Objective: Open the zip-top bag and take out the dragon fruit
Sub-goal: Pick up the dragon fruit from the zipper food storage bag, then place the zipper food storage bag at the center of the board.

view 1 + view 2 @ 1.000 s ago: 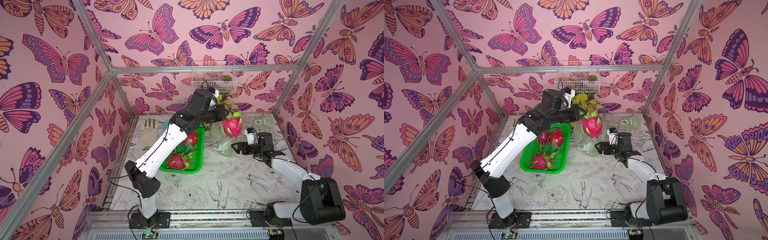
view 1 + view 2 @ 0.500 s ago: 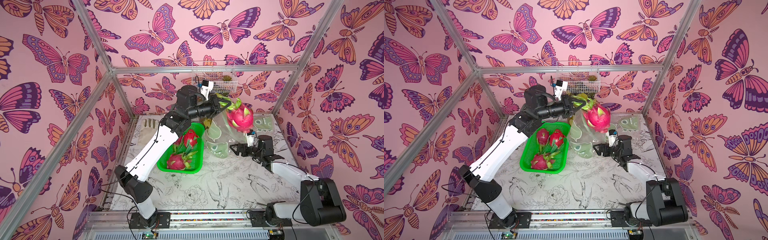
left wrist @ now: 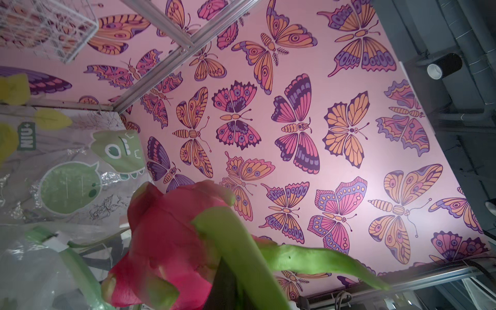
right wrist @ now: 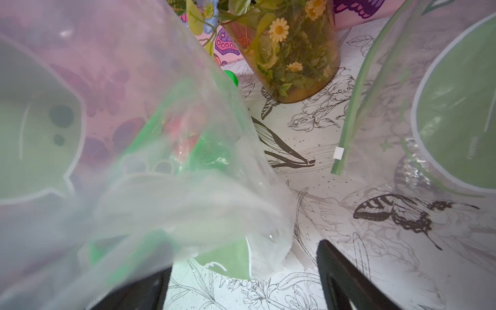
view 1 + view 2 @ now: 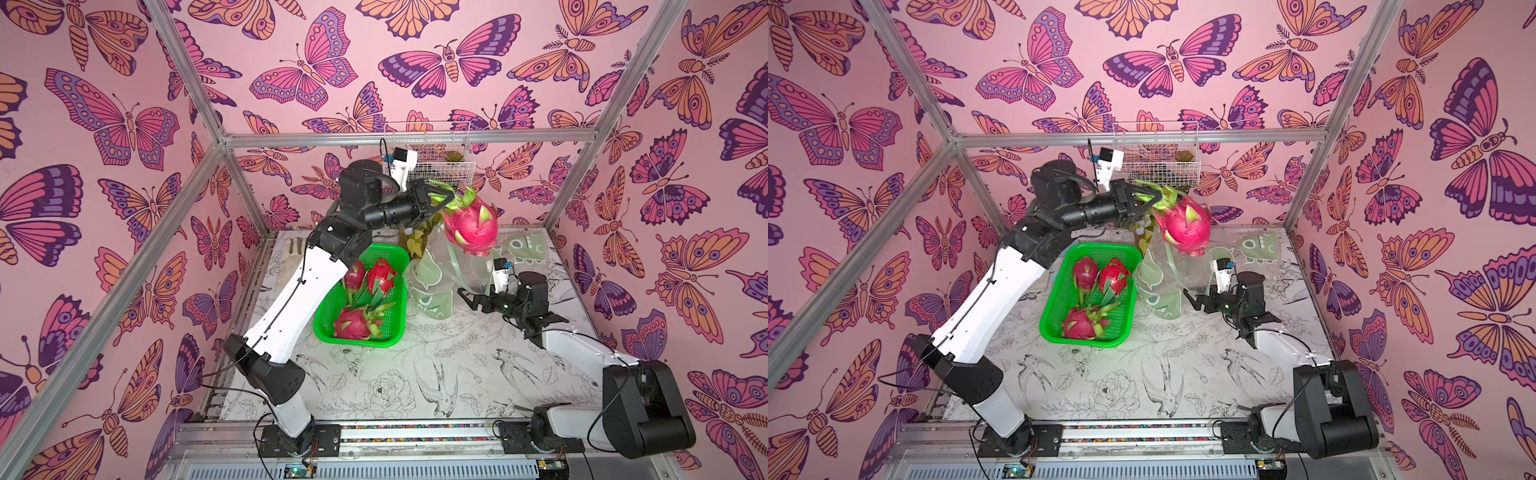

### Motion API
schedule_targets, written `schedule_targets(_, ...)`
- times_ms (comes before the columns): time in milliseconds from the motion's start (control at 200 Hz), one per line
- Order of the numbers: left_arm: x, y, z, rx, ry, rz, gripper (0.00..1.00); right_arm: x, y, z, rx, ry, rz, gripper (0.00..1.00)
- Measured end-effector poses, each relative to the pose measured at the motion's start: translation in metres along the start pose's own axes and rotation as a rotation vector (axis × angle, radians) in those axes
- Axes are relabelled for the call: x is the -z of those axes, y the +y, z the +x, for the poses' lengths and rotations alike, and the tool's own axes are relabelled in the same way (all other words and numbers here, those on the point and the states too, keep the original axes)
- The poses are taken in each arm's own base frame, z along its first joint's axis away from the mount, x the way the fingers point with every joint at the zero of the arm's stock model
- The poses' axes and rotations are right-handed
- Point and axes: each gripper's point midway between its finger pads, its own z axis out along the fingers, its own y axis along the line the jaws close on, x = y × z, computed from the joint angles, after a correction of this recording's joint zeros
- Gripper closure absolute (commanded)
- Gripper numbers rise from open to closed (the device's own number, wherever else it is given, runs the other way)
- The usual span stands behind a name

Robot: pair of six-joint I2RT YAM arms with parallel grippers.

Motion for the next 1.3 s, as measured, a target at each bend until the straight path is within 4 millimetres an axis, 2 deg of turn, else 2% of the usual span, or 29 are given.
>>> schedule_targets(105,0.020,-0.004,-0.016,-0.032,-0.043,-0.014,1.00,0.000,-0.003,0.003,-0.013,0.010,0.014,0.06)
schedule_targets(225,0.047,0.003,-0.029,-0.069,-0.099,-0.096,1.00,0.007,-0.010,0.003,-0.059,0.011,0.063,0.05)
schedule_targets(290,0.066,0.008,-0.031,-0.096,-0.134,-0.173,1.00,0.022,-0.019,-0.004,-0.101,-0.020,0.121,0.05)
schedule_targets(381,0.093,0.013,-0.029,-0.136,-0.170,-0.262,1.00,0.054,-0.027,-0.022,-0.154,-0.099,0.220,0.05)
schedule_targets(481,0.112,0.026,-0.020,-0.157,-0.176,-0.349,1.00,0.089,-0.021,-0.040,-0.175,-0.183,0.311,0.03)
schedule_targets(586,0.118,0.060,-0.004,-0.146,-0.143,-0.456,1.00,0.126,-0.010,-0.061,-0.176,-0.259,0.410,0.00)
schedule_targets(666,0.117,0.101,0.012,-0.118,-0.094,-0.553,1.00,0.149,-0.009,-0.076,-0.184,-0.289,0.498,0.00)
schedule_targets(756,0.121,0.148,0.032,-0.082,-0.037,-0.679,1.00,0.163,-0.014,-0.083,-0.203,-0.280,0.583,0.01)
schedule_targets(836,0.128,0.182,0.044,-0.062,-0.006,-0.783,1.00,0.168,-0.019,-0.082,-0.218,-0.251,0.631,0.02)
schedule_targets(916,0.138,0.207,0.050,-0.061,0.002,-0.872,1.00,0.170,-0.019,-0.079,-0.222,-0.215,0.650,0.02)
schedule_targets(1067,0.147,0.240,0.049,-0.096,0.000,-0.993,1.00,0.171,-0.017,-0.082,-0.203,-0.193,0.653,0.00)
schedule_targets(1302,0.140,0.289,0.047,-0.123,0.012,-1.067,1.00,0.165,-0.018,-0.091,-0.160,-0.218,0.638,0.01)
